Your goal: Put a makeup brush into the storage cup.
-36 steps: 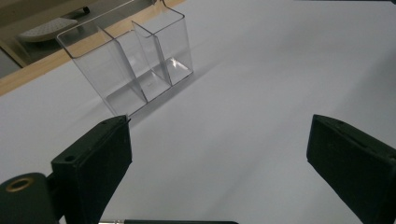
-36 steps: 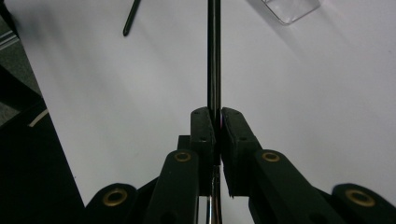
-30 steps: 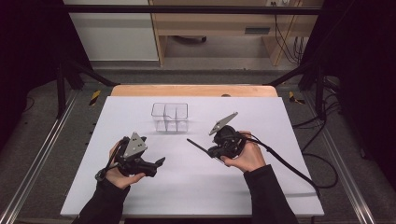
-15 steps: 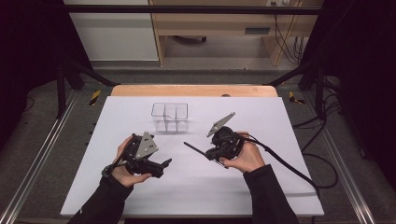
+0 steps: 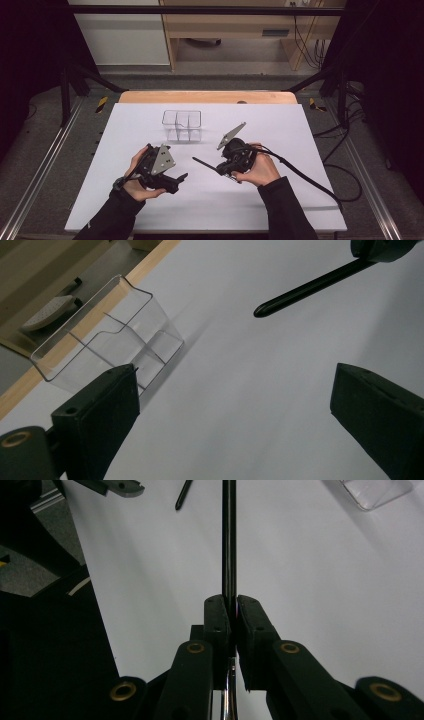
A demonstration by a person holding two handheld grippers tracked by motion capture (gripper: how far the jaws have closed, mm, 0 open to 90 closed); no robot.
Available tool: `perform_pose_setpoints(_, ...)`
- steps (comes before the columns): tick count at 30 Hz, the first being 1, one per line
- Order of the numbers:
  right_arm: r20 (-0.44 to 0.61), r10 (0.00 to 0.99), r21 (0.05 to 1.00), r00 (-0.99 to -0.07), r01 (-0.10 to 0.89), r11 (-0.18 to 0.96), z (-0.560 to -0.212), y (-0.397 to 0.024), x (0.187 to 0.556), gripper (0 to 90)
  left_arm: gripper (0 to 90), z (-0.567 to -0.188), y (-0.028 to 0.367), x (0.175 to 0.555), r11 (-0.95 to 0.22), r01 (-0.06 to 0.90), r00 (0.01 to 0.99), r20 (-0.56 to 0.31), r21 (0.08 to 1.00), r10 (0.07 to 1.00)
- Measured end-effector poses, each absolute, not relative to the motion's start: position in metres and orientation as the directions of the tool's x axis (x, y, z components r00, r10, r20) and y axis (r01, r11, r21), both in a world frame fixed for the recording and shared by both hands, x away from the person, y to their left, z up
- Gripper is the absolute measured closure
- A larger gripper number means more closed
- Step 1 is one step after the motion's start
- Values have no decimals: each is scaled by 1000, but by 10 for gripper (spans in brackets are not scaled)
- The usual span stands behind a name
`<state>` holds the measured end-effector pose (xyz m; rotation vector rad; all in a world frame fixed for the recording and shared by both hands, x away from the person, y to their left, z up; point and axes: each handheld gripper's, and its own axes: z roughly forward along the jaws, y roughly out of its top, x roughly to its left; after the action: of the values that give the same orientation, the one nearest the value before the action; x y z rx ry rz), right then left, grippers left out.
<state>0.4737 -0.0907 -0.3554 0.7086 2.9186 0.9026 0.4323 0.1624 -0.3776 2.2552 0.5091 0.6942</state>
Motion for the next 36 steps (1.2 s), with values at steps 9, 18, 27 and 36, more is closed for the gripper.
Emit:
perform_pose_setpoints(9, 145, 400, 533, -905, 412, 739, -360, -86, 472, 845, 48, -380, 152, 427, -706, 97, 797, 369, 702, 477)
perform_pose_setpoints(18, 156, 387, 520, -909, 409, 750, -365, -82, 472, 845, 48, -384, 139, 424, -740, 55, 813, 400, 670, 423)
perform_pose_setpoints(27, 181, 375, 500, -909, 414, 761, -372, -76, 473, 845, 57, -390, 131, 420, -774, 11, 817, 440, 633, 372)
perform_pose_setpoints(36, 197, 363, 492, -911, 413, 766, -376, -73, 474, 845, 74, -398, 121, 419, -806, -25, 818, 476, 592, 324)
